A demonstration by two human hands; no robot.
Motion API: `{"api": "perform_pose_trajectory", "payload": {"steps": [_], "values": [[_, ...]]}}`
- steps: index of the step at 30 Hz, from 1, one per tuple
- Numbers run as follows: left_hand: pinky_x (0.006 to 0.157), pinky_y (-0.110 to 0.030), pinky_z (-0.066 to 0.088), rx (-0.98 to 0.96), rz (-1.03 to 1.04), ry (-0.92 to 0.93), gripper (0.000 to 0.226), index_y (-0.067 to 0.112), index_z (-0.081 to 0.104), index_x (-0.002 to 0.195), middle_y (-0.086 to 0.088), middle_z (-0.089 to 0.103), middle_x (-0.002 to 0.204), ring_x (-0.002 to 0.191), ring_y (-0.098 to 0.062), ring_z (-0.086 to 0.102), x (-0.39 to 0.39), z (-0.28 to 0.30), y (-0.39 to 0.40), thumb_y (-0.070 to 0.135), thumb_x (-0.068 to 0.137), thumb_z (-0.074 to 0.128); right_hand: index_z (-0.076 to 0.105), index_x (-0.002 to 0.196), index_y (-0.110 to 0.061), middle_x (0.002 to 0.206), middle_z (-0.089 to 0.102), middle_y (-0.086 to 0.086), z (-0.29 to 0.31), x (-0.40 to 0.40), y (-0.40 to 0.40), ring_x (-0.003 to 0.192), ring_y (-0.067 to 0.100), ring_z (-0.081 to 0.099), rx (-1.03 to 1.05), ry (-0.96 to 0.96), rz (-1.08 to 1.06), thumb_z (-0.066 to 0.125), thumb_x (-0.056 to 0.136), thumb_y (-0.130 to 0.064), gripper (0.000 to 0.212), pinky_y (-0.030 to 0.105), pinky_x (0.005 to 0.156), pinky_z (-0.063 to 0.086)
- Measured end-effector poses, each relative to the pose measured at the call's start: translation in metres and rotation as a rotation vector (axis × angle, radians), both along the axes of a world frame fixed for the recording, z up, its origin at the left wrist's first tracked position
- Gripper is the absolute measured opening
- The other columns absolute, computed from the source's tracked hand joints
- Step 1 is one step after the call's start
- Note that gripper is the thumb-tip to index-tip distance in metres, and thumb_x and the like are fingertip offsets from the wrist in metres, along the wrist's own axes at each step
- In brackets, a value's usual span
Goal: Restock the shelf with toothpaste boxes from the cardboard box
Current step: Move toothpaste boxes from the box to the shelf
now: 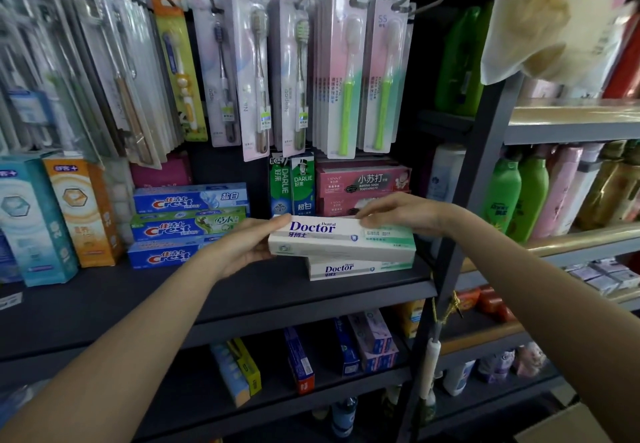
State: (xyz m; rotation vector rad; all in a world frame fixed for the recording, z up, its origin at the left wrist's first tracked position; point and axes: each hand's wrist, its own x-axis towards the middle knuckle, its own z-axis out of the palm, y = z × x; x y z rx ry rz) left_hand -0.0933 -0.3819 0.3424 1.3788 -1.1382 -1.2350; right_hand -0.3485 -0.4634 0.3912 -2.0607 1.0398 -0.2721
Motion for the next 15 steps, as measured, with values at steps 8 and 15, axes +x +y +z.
{"api": "perform_pose_trajectory", "payload": {"steps": [8, 15], "values": [[0.076, -0.020, 0.051, -0.155, 0.034, -0.055, 0.026, 0.007, 0.065, 0.100, -0.003, 0.068, 0.093, 0.085, -0.010, 0.061, -0.013, -0.001, -0.005, 0.029, 0.088, 0.057, 0.066, 0.108, -0.030, 0.119, 0.061, -0.007, 0.009, -0.008, 0.000, 0.113, 0.012, 0.054, -0.053, 0.047, 0.005, 0.070, 0.081, -0.028, 0.027, 0.036, 0.108, 0.037], [0.087, -0.024, 0.047, -0.386, 0.121, -0.283, 0.020, 0.023, 0.059, 0.093, 0.007, 0.063, 0.099, 0.096, -0.009, 0.058, -0.009, 0.001, -0.014, 0.011, 0.080, 0.068, 0.059, 0.117, -0.008, 0.114, 0.060, 0.003, 0.021, 0.014, -0.007, 0.100, 0.012, 0.051, -0.613, 0.175, -0.009, 0.071, 0.080, -0.011, 0.039, 0.018, 0.084, 0.034]]}}
